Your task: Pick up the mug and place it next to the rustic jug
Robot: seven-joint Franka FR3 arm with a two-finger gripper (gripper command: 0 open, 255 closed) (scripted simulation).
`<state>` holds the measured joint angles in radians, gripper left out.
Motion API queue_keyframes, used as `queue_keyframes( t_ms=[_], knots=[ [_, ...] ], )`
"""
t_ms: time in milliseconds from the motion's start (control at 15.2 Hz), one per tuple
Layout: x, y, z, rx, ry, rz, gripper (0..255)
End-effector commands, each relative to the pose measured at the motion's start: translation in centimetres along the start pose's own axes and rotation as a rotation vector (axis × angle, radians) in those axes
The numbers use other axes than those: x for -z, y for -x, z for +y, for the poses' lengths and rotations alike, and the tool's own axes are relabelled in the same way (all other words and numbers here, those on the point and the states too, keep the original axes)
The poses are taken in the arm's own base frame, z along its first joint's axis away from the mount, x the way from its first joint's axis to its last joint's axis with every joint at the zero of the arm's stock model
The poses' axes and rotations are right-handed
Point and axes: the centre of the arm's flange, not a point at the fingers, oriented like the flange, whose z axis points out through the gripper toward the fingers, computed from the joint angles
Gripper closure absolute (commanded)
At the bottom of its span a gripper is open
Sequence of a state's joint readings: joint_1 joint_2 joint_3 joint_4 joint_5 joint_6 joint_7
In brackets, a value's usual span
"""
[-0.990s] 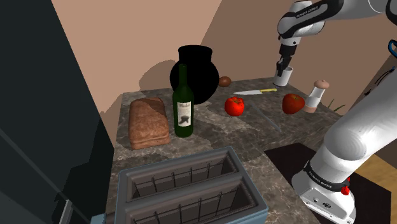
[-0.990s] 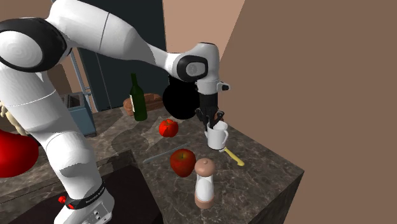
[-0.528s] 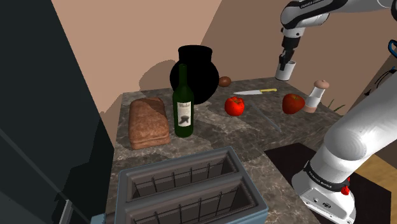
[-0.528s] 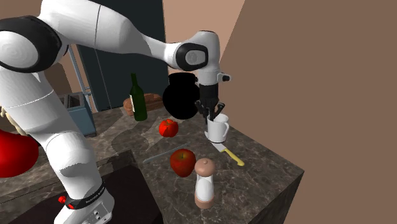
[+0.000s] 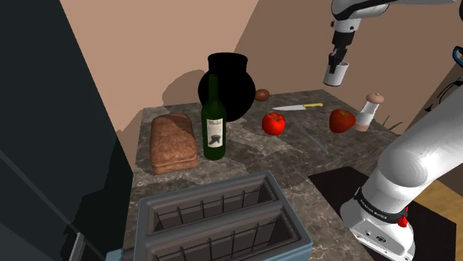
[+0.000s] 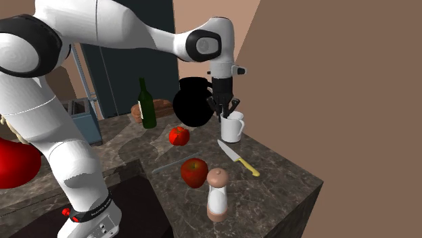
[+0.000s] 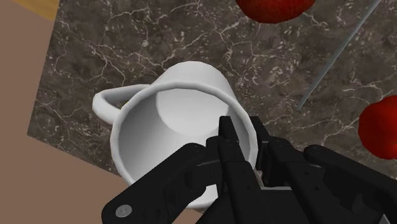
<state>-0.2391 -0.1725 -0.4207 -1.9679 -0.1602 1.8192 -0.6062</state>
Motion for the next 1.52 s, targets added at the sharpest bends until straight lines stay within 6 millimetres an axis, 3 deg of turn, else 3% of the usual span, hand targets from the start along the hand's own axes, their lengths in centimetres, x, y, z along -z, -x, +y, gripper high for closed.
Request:
queue_keyframes(
  t_ms=[0,1452],
  knots=[
    [1.1,0.0,0.1,0.0,0.0,0.0,255],
    [12.6,0.5,0.9,0.0,0.0,0.0,255]
  ],
)
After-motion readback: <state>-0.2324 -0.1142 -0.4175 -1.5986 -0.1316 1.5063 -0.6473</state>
